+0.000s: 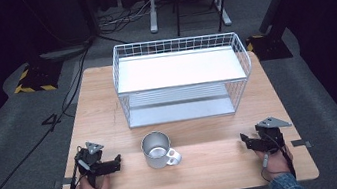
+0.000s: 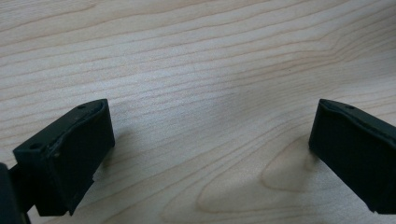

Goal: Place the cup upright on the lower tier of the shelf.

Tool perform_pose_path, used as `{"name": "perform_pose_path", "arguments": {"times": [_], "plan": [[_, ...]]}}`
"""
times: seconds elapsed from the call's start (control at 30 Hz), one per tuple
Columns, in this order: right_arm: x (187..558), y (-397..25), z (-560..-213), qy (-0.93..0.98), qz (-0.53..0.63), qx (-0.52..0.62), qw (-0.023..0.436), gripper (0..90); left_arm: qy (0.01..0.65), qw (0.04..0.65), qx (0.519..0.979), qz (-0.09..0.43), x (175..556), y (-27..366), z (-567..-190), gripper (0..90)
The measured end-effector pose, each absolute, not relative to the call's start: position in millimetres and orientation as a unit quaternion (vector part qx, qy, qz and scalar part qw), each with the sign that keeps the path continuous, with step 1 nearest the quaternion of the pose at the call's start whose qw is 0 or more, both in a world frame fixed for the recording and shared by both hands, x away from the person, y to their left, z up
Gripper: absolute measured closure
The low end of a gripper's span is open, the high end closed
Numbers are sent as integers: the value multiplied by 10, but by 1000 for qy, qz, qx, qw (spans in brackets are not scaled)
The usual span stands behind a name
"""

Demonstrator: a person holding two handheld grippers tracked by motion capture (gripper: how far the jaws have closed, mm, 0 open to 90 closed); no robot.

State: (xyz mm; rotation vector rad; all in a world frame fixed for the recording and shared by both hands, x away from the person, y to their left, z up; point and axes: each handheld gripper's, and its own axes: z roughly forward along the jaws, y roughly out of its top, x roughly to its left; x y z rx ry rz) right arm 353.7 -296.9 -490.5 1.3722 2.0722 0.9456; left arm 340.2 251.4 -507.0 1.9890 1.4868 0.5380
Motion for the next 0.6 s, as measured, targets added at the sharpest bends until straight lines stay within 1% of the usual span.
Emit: {"name": "perform_pose_path", "arguments": {"times": [0.13, 0.23, 0.53, 0.6], "plan": [[3478, -2884, -4715, 759, 374, 486, 220, 292, 559, 296, 748, 202, 3402, 2514, -5070, 5], [3417, -2810, -4624, 764, 385, 470, 217, 306, 559, 296, 748, 202, 3402, 2514, -5070, 5], [3334, -2613, -4465, 769, 421, 445, 181, 316, 559, 296, 748, 202, 3402, 2515, -5070, 5], [3311, -2552, -4412, 767, 439, 438, 164, 319, 559, 296, 748, 202, 3402, 2515, -5070, 5]]}}
